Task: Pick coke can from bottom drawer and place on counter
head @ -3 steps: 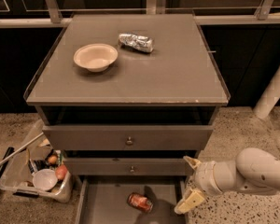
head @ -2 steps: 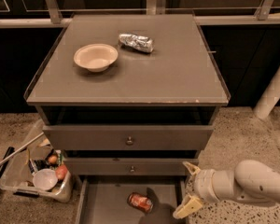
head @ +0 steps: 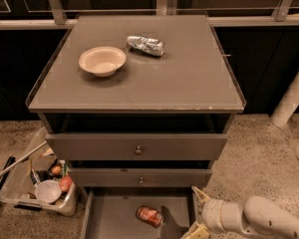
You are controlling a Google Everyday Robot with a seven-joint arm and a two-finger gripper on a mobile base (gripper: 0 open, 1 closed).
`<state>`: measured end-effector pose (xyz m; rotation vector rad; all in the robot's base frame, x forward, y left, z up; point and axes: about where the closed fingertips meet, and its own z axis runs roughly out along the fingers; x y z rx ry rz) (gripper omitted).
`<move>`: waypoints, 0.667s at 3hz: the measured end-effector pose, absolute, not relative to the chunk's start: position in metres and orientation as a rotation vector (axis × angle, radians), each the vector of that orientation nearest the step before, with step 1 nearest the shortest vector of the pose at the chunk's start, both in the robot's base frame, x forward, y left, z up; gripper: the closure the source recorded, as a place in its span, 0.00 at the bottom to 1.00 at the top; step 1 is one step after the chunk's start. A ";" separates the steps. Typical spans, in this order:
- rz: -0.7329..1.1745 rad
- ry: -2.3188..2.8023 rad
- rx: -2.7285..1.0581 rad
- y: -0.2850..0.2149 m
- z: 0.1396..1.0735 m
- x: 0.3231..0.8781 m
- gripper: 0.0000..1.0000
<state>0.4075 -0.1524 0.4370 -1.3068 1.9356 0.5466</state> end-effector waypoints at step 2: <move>0.553 1.902 -1.311 -0.145 0.424 0.409 0.00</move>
Offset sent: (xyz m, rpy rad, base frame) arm 0.0036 0.0147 -0.0318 0.0382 -0.0528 0.0274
